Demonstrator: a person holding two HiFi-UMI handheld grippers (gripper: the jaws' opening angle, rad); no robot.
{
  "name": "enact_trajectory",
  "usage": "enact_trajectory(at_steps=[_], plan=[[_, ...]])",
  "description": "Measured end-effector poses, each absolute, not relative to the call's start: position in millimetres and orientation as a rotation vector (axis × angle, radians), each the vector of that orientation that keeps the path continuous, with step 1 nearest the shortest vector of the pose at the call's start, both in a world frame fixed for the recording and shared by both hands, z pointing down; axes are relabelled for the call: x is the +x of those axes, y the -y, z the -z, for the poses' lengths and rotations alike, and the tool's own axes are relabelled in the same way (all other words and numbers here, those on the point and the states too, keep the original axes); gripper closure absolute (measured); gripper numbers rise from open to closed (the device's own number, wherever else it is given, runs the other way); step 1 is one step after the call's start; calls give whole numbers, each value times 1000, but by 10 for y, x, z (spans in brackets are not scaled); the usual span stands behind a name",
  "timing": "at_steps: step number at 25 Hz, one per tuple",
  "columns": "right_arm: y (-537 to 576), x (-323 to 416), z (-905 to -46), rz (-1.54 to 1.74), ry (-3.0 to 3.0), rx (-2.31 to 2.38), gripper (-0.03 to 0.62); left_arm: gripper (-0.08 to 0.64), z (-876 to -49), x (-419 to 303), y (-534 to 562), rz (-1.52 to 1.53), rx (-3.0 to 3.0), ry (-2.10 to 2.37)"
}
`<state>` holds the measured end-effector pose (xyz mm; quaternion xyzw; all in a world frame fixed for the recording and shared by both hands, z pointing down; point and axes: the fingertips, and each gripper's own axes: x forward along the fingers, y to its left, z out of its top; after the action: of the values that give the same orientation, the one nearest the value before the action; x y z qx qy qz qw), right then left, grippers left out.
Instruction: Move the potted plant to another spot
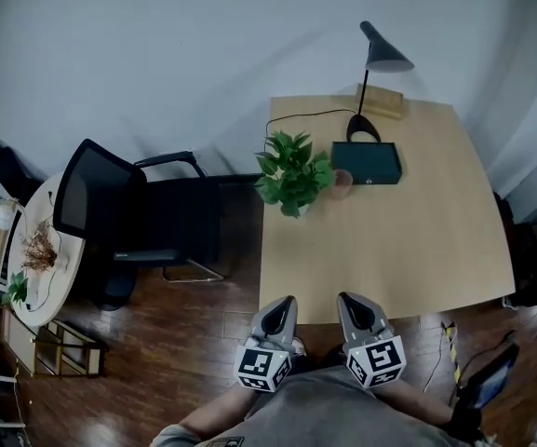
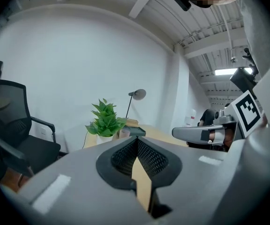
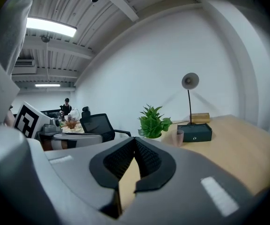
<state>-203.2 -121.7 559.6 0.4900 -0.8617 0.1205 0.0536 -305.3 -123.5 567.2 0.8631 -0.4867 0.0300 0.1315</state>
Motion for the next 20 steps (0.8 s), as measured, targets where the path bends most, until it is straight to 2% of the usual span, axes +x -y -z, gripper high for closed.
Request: enact_trajectory(at_steps=[20], plan=[[2733, -2200, -6448, -395, 2547, 1231, 586, 566, -6352, -3210, 2541, -247, 2302, 1518]])
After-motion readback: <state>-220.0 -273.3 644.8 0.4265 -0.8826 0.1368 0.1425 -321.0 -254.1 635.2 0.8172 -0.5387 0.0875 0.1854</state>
